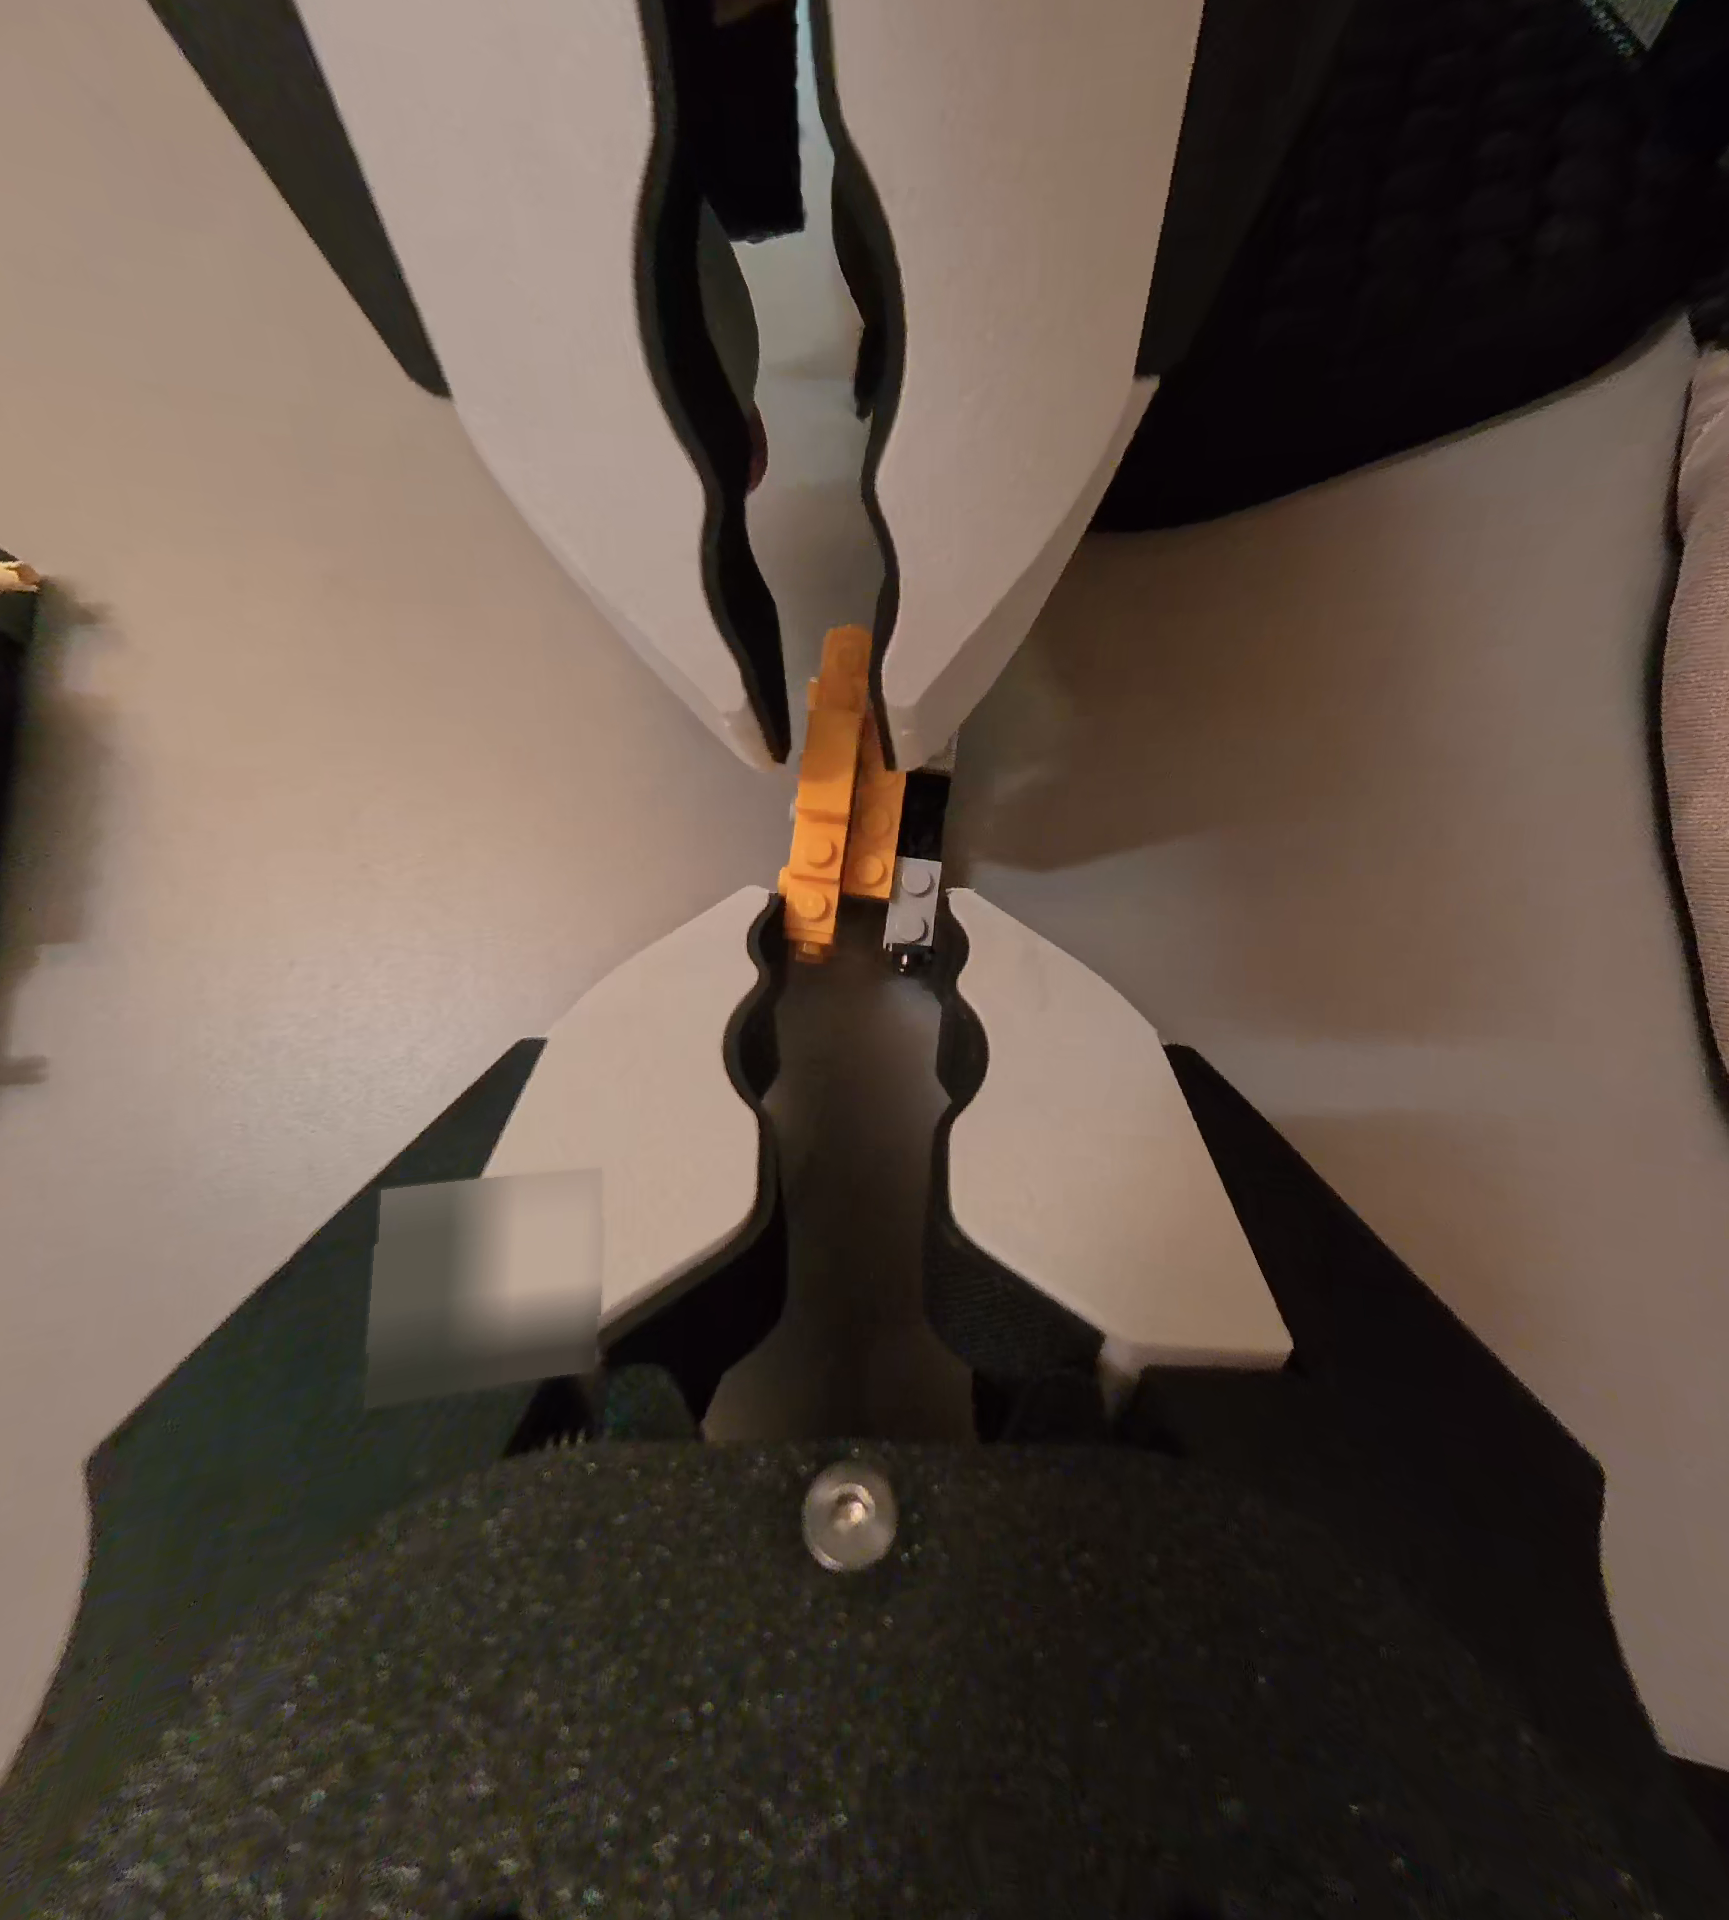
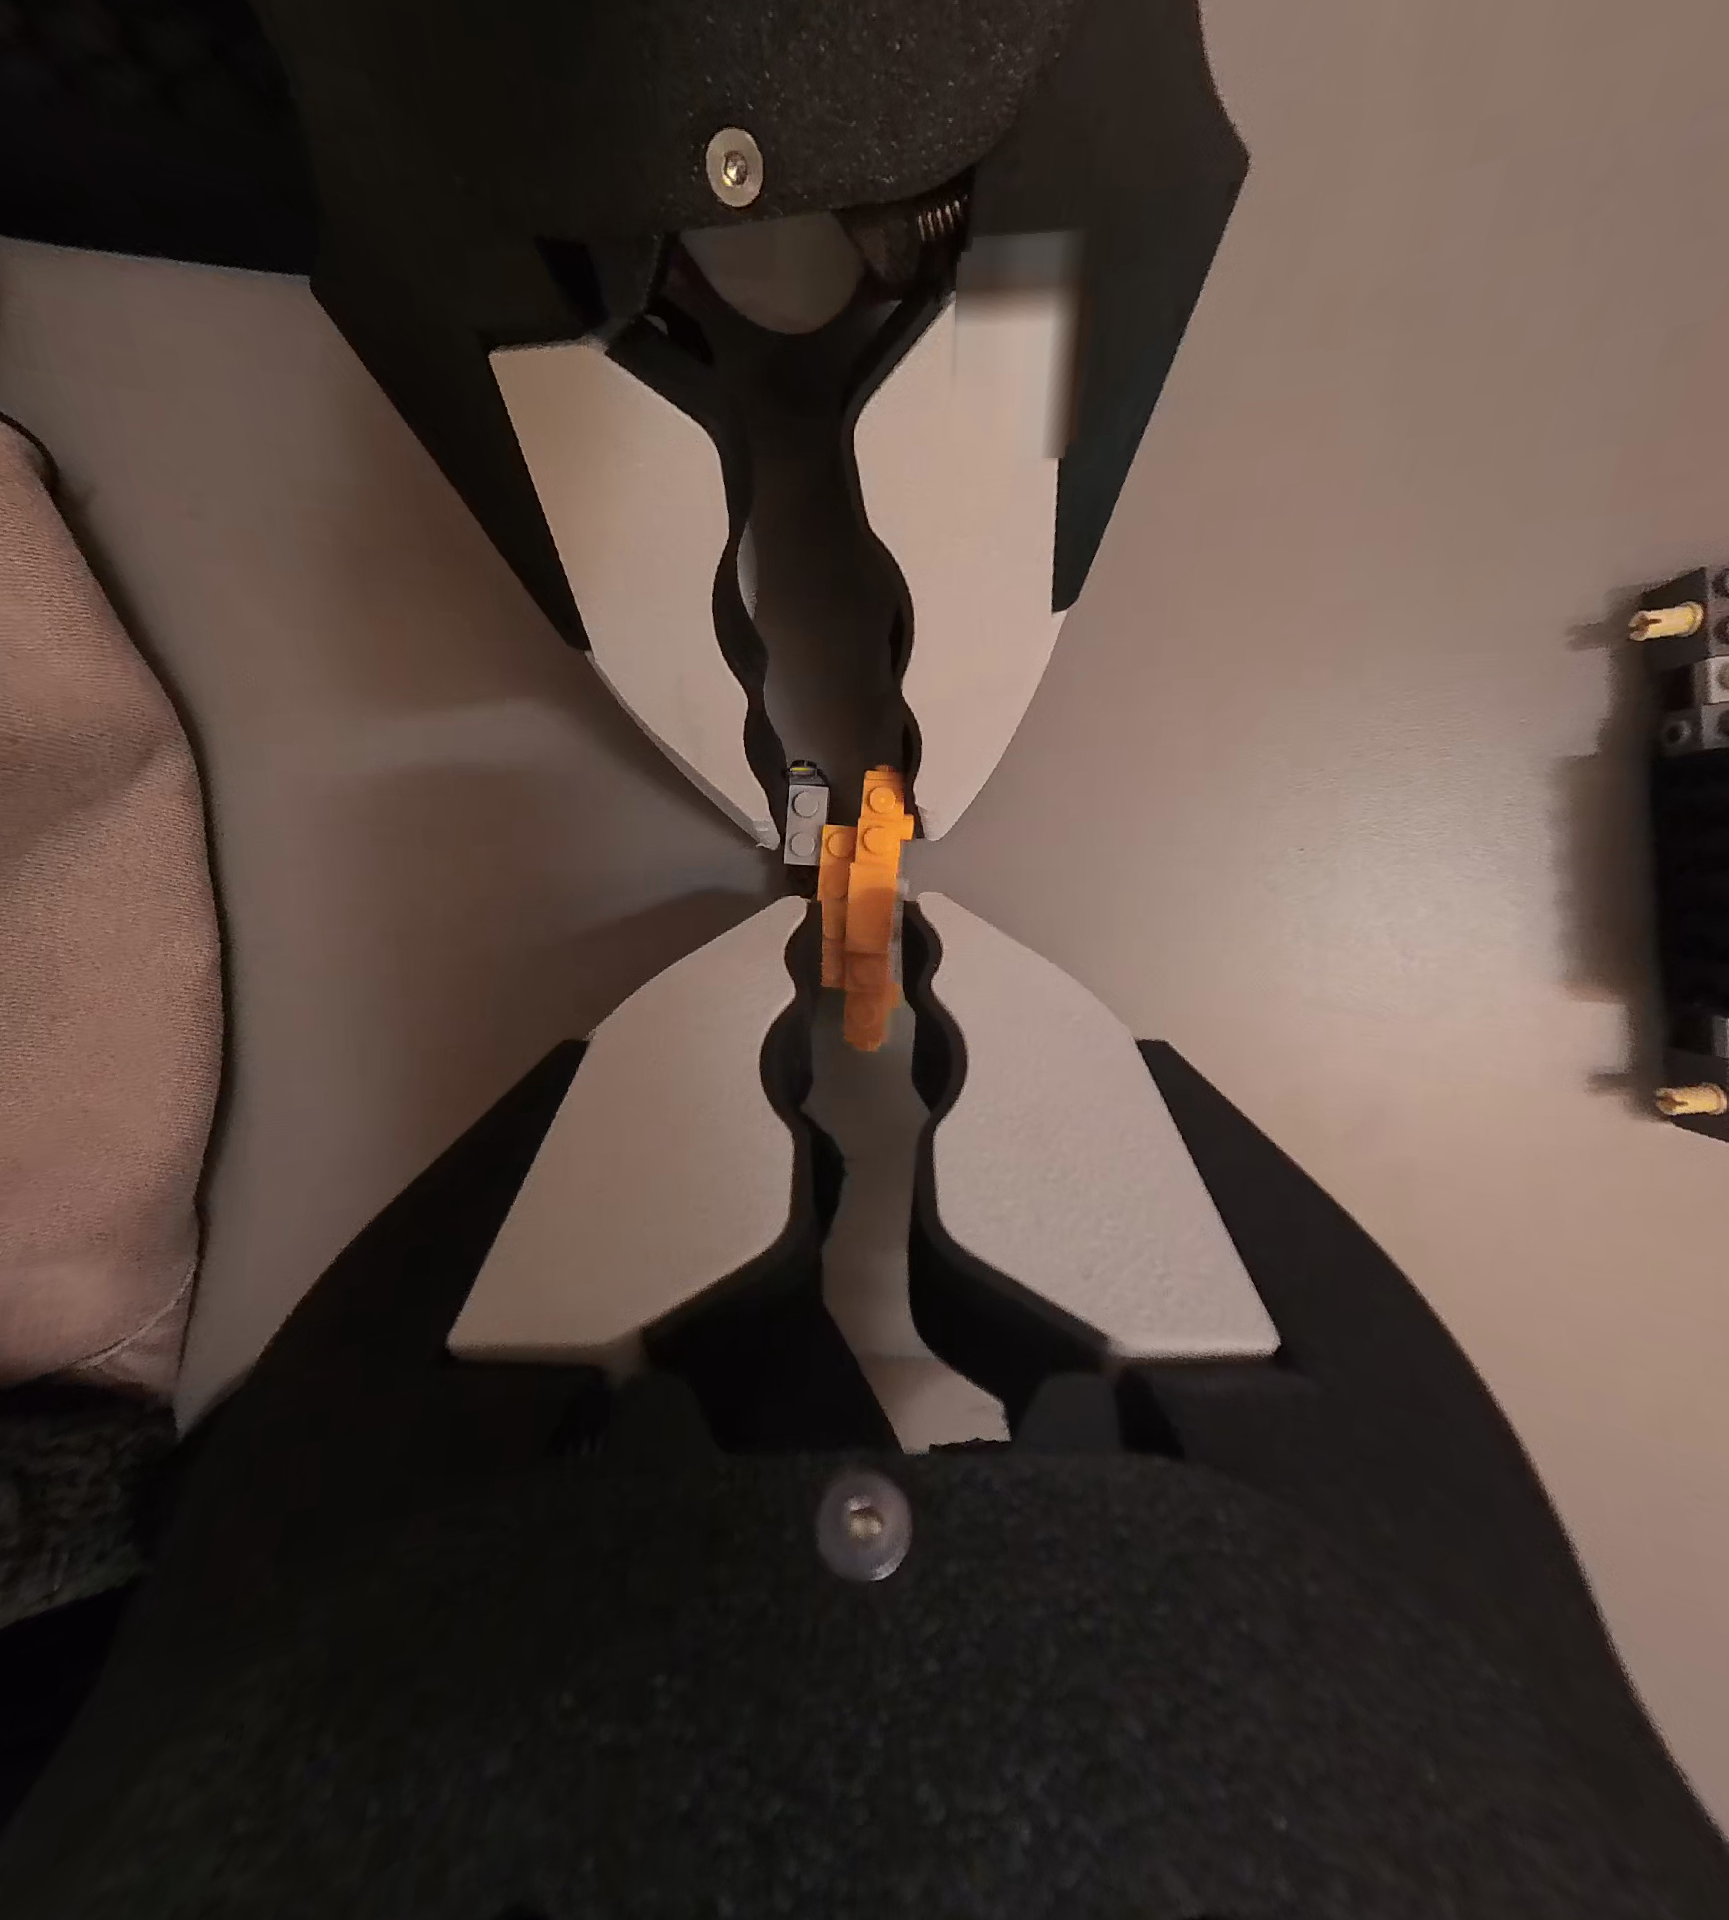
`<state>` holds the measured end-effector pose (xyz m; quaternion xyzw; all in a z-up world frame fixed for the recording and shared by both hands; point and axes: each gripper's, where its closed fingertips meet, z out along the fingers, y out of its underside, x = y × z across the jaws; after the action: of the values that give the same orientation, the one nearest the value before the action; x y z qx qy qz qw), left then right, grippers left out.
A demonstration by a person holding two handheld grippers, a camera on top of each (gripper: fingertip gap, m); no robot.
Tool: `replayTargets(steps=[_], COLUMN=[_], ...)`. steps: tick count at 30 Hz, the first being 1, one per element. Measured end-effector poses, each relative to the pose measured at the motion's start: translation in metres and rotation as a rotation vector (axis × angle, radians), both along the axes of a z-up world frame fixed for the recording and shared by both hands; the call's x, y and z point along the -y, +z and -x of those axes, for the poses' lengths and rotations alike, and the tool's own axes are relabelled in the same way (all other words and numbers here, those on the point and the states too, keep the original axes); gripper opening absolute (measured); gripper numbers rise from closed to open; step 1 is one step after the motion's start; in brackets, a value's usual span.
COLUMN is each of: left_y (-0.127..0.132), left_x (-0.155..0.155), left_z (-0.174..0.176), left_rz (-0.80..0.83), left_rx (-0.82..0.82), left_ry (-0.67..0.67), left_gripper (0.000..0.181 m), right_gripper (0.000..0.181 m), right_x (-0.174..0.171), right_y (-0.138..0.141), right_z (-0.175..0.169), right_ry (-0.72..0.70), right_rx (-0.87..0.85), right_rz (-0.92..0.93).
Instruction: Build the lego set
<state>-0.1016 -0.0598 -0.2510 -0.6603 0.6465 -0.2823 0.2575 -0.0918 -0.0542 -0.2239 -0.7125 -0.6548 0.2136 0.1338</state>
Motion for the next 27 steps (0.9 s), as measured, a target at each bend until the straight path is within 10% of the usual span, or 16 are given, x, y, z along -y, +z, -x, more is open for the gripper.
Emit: replayTargets(steps=[14, 27], left_y=[0.012, 0.026], left_x=[0.031, 0.039], left_z=[0.003, 0.002], left_rz=[-0.008, -0.074], left_rx=[-0.014, 0.003], left_ry=[-0.199, -0.265], left_gripper=[0.026, 0.026], right_gripper=[0.046, 0.034], right_x=[0.03, 0.055], right_y=[0.017, 0.01], right_z=[0.001, 0.009], right_ry=[-0.11, -0.02], right_rx=[-0.171, -0.133], right_rz=[0.881, 1.011])
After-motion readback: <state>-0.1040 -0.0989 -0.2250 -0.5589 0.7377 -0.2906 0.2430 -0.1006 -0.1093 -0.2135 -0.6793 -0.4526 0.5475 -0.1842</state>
